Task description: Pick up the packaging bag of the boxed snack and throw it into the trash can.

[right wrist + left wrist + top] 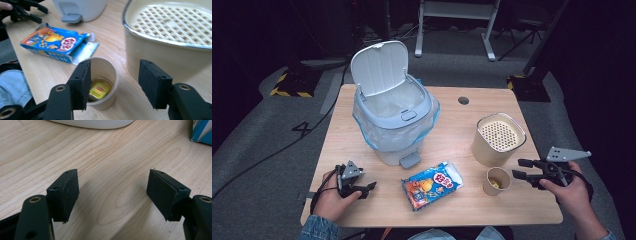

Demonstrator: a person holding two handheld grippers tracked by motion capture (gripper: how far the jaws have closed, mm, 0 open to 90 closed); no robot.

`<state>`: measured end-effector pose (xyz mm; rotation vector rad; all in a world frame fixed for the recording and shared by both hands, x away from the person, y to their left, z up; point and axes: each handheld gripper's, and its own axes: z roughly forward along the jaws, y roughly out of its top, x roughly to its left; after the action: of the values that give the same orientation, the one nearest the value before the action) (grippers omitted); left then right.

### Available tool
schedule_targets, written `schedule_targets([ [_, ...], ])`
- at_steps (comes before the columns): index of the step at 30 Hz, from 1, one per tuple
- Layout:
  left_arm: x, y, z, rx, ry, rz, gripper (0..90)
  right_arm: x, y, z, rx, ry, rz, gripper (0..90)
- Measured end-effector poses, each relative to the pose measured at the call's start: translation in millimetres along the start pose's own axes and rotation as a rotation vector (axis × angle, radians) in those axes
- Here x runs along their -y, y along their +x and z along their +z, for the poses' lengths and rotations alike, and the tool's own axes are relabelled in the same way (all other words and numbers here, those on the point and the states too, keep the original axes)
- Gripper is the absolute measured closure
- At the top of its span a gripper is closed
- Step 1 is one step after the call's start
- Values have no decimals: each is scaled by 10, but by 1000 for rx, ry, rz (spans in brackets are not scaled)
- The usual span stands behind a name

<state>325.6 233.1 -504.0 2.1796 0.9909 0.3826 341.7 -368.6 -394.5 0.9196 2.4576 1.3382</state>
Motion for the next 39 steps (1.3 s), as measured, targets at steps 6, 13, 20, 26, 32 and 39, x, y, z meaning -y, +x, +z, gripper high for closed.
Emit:
schedule_targets([
  [6, -13, -11, 14, -14, 1, -4, 250, -218, 209, 185, -60, 5, -48, 414],
  [13, -13, -18, 15, -19, 0, -9, 251, -414, 508, 513, -153, 33, -116, 409],
  [20, -12, -18, 15, -19, 0, -9, 250, -533, 909, 1032, -274, 100, -192, 406],
  [26, -13, -17, 13, -17, 2, -9, 250, -453, 1081, 1409, -240, 164, -233, 451],
  [32, -14, -13, 13, -17, 1, -8, 248, -375, 1192, 1624, -259, 248, -324, 472],
  [39, -14, -12, 14, -15, 1, -8, 247, -286, 1280, 1844, -215, 325, -451, 478],
])
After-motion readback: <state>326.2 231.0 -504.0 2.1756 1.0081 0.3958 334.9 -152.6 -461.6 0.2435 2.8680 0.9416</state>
